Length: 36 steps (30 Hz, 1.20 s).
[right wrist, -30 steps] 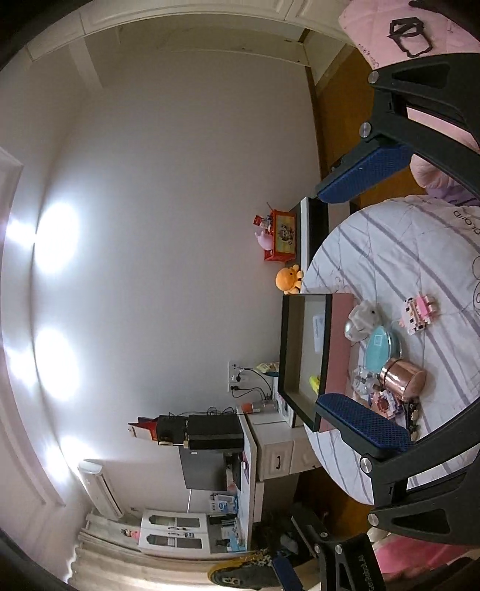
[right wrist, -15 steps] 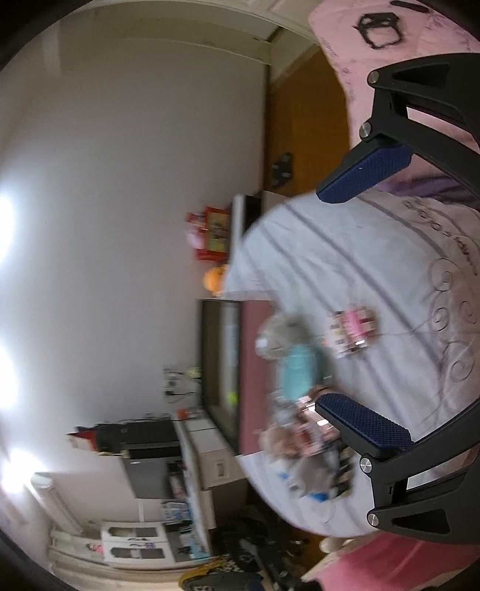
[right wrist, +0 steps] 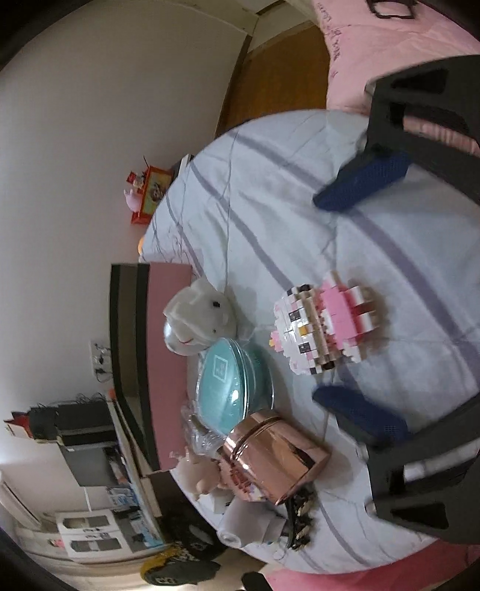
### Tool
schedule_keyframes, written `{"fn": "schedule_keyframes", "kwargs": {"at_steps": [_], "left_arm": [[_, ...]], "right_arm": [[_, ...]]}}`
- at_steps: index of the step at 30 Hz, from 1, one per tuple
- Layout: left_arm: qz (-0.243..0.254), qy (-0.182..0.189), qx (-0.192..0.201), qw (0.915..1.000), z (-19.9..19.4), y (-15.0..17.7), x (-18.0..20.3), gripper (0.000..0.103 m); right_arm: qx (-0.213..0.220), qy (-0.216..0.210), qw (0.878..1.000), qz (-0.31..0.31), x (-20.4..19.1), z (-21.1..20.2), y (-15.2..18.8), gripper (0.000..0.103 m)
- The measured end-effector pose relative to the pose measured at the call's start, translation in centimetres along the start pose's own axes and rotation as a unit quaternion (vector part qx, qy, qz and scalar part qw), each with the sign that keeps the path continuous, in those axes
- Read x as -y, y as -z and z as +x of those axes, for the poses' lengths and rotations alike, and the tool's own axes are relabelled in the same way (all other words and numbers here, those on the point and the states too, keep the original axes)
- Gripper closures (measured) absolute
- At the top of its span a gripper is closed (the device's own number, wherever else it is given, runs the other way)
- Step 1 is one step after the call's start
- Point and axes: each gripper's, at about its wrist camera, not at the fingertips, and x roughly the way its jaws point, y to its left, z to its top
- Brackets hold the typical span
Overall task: Organize rigid objects
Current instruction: 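Grasp the blue highlighter with the left tool while the right tool grasps the Hello Kitty block figure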
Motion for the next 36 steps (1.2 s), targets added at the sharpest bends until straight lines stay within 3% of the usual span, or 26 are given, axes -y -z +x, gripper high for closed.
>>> {"fn": "schedule_keyframes", "kwargs": {"at_steps": [3, 4, 12, 16, 19, 23, 25, 26, 27, 28, 30, 36], "left_arm": [[-0.009, -0.009, -0.006, 0.9999, 0.9, -0.1, -0.8, 0.0], [-0.014, -0.01, -0.01, 0.9998, 1.3, -0.1, -1.2, 0.0], [-0.012, -0.006, -0.053, 0.9985, 5.5, -0.5, -1.2, 0.0], [-0.013, -0.005, -0.053, 0.9985, 6.5, -1.2, -1.0, 0.0], [-0.022, 0.0, -0.08, 0.9966, 8.1, -1.3, -1.1, 0.0], [-0.014, -0.001, -0.072, 0.9973, 8.8, -1.2, -0.9, 0.001], [-0.012, 0.011, -0.065, 0.9977, 8.9, -1.4, -1.0, 0.016], [-0.012, 0.018, -0.061, 0.9979, 8.8, -1.6, -1.0, 0.038], [-0.01, 0.015, -0.06, 0.998, 8.9, -1.8, -1.0, 0.052], [0.0, 0.011, -0.06, 0.9981, 9.0, -2.0, -0.9, 0.056], [0.011, 0.023, -0.056, 0.9981, 9.0, -2.2, -0.6, 0.077], [-0.002, 0.032, -0.036, 0.9988, 8.0, -2.1, -0.9, 0.077]], "right_arm": [[0.009, -0.002, 1.0, 0.018, 0.9, 0.0, -0.2, 0.055], [0.011, 0.0, 1.0, 0.022, 1.2, 0.1, -0.3, 0.059], [0.015, 0.008, 1.0, 0.022, 1.2, 0.7, -0.7, 0.059], [0.015, 0.011, 1.0, 0.021, 1.3, 1.0, -0.9, 0.059], [0.014, 0.015, 1.0, 0.018, 1.1, 1.0, -0.9, 0.059], [0.012, 0.018, 1.0, 0.018, 1.1, 1.1, -1.0, 0.059], [0.012, 0.018, 1.0, 0.017, 1.0, 1.0, -1.1, 0.059], [0.013, 0.018, 1.0, 0.017, 1.0, 1.0, -1.1, 0.059], [0.013, 0.018, 1.0, 0.016, 1.0, 1.0, -1.1, 0.059], [0.012, 0.019, 1.0, 0.015, 0.9, 1.0, -1.1, 0.059], [0.013, 0.018, 1.0, 0.015, 1.0, 1.0, -1.2, 0.059], [0.016, 0.016, 1.0, 0.018, 1.0, 0.5, -1.2, 0.059]]}}
